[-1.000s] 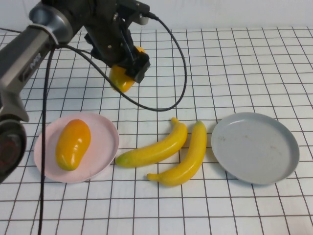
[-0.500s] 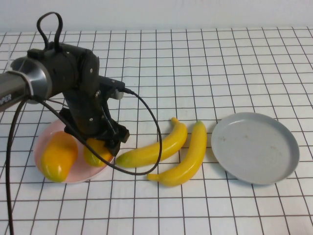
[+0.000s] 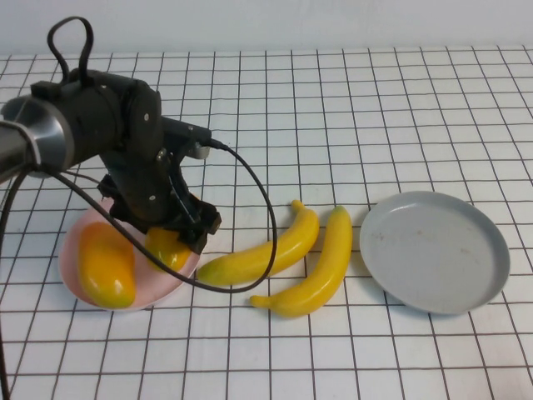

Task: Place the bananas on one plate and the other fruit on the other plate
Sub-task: Put one type of fruit in the left plate

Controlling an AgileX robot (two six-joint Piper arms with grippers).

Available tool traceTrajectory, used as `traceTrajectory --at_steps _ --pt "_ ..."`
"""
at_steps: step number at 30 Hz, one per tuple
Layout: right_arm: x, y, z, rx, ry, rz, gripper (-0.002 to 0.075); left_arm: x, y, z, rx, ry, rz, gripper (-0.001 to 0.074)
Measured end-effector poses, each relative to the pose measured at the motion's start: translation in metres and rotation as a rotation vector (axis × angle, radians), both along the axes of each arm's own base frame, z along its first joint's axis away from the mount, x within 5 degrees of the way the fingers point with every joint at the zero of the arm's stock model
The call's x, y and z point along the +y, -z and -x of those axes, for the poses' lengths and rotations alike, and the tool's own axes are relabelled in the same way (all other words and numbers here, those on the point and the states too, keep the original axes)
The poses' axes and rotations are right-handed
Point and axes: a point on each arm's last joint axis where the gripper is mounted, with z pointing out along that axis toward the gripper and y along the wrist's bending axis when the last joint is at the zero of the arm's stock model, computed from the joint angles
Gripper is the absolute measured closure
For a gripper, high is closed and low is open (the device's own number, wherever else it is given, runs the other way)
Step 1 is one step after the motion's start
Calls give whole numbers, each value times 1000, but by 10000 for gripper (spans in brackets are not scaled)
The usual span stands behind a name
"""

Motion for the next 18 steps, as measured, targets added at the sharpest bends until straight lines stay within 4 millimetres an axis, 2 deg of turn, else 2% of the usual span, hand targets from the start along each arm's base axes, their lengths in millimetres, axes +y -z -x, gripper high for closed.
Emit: traceTrajectory --at_steps 3,7,12,18 --pt "0 0 0 0 0 0 742 4 -14 2 -51 6 -9 164" --pt "0 0 0 0 0 0 742 12 -36 6 -117 -4 -10 72" --pt "0 0 0 0 0 0 742 20 -57 11 -178 -22 -9 66" --pt "0 0 0 0 0 0 742 19 -68 20 -185 -11 37 66"
